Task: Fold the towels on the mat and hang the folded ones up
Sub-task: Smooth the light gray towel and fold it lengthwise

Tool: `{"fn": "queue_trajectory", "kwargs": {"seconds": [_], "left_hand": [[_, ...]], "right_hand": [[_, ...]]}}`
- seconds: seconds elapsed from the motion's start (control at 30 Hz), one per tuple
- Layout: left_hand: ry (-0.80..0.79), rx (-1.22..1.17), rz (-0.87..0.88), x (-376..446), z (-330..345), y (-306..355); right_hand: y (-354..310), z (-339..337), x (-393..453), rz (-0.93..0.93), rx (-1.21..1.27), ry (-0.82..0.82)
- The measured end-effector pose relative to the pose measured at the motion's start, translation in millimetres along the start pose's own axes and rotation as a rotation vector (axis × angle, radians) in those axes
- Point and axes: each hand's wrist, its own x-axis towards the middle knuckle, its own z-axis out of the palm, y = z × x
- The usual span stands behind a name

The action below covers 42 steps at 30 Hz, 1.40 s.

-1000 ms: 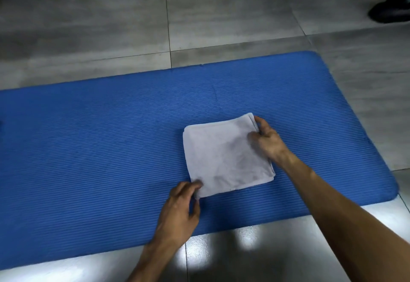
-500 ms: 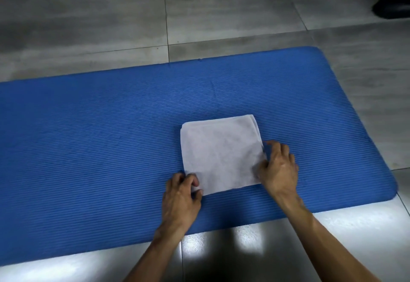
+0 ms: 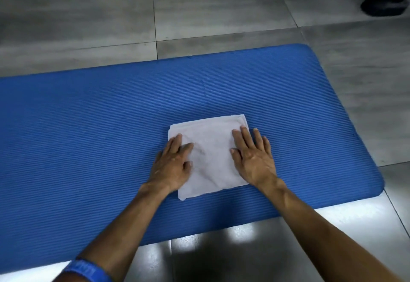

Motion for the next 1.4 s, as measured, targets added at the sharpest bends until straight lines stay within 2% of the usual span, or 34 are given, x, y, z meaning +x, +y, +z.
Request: {"fn": "queue_trajectory", "kwargs": {"seconds": [0.07,0.13,0.2,0.3,0.37,0.5,0.6,0.67,0.77,0.83,0.9,1.0,1.07,1.1,1.13,1.2,1.27,1.3,1.37,1.4], "left_hand": [[0.211,-0.094,-0.051,-22,16,2],[0.321,-0.408,-0.2,-46,31,7],[0.331,-0.741,-0.323,-68,40,17],[0.295,-0.955,-0.355,-87,47,29],[0.241,-0.974,-0.322,-88,46,25],[0.01,-0.916,-0.221,-84,32,5],[0.023,-0.877,-0.144,-85,18,4],[0.014,-0.941,-0.164,-89,3,8],[-0.129,-1.124,-0.144,-103,-44,13],[-0.227,-1.148,-0.094,-107,-77,17],[-0.222,-1.176,-0.114,-100,-98,22],[-0.155,-1.28,-0.299,-77,-110,26],[-0.055,-1.379,-0.456,-59,-101,23],[0.032,-1.354,-0.497,-51,-92,19],[0.135,-1.271,-0.487,-45,-80,15],[0.287,-0.989,-0.312,-41,-52,2],[0.216,-0.652,-0.025,-46,-25,-6],[0.163,-0.462,0.09,-51,-9,-10],[0.124,-0.153,0.191,-62,20,-18],[0.116,-0.109,0.189,-67,30,-21]], "right_hand": [[2,1,-18,0.055,0.076,0.073],[7,6,-38,0.165,0.254,0.131],[13,10,-53,0.242,0.476,0.128],[15,6,-64,0.367,0.769,0.045],[13,-2,-63,0.483,0.893,-0.037],[9,-20,-56,0.64,1.138,-0.163],[3,-33,-63,0.663,1.248,-0.169],[1,-47,-74,0.67,1.351,-0.118],[5,-81,-90,0.608,1.472,-0.057],[6,-103,-95,0.544,1.542,-0.084],[3,-119,-87,0.555,1.599,-0.164],[-2,-128,-58,0.681,1.722,-0.243],[-4,-124,-38,0.698,1.854,-0.192],[-5,-118,-30,0.678,1.878,-0.124],[-8,-110,-23,0.642,1.823,-0.041],[-19,-88,-24,0.511,1.531,0.119],[-29,-59,-37,0.218,1.124,0.203],[-31,-43,-44,0.022,0.86,0.188],[-22,-6,-55,-0.26,0.285,0.116],[-17,6,-58,-0.284,0.085,0.136]]}}
